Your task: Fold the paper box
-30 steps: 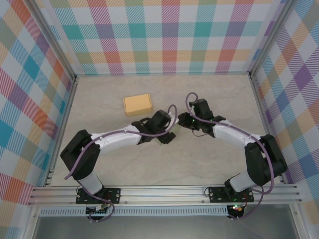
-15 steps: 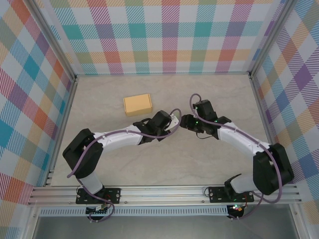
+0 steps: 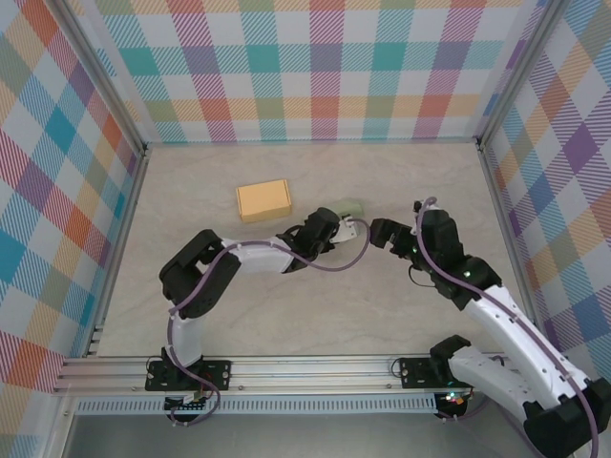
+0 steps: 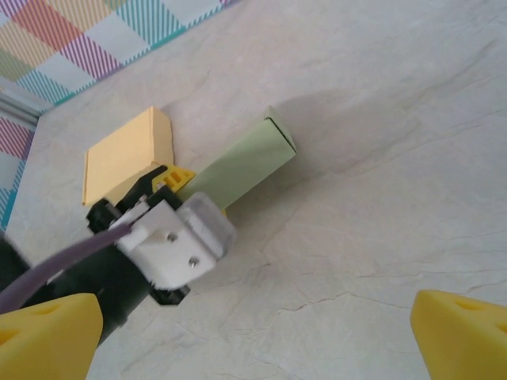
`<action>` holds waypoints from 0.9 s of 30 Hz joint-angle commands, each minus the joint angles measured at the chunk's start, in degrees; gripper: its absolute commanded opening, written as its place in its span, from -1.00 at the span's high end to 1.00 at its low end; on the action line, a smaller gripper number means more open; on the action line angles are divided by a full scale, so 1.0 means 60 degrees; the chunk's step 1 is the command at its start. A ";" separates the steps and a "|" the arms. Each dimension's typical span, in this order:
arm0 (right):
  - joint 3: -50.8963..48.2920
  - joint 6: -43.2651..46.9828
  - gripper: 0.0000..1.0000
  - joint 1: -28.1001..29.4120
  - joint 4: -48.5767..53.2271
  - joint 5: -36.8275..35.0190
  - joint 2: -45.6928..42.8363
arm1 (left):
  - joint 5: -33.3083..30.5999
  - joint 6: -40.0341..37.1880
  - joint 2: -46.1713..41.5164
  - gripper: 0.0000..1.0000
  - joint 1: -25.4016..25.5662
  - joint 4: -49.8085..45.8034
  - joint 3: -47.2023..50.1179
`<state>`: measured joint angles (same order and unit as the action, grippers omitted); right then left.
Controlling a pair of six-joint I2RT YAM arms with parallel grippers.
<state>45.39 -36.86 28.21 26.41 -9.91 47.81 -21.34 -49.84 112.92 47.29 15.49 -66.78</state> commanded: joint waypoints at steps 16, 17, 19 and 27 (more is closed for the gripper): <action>-0.0262 0.0441 -0.99 0.0067 0.0344 -0.0829 -0.0571 | 0.2136 0.0688 -0.2107 -1.00 -0.0109 -0.1231 0.0874; -0.0240 0.0547 -1.00 0.0082 0.0317 -0.0858 -0.0572 | 0.2137 0.0930 -0.2464 -1.00 -0.0016 -0.1259 0.1052; -0.0212 0.0806 -0.99 0.0074 0.0257 -0.1080 -0.0569 | 0.2087 0.1630 -0.3433 -1.00 0.0143 -0.1320 0.1485; -0.0812 0.1717 -0.99 0.0074 -0.0672 -0.2368 -0.0708 | -0.0380 0.4234 -0.7662 -1.00 0.0016 -0.0656 0.3799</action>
<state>42.63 -30.28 28.21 26.55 -20.23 44.36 -16.12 -32.40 72.12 48.29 11.05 -47.42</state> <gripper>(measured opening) 0.996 0.997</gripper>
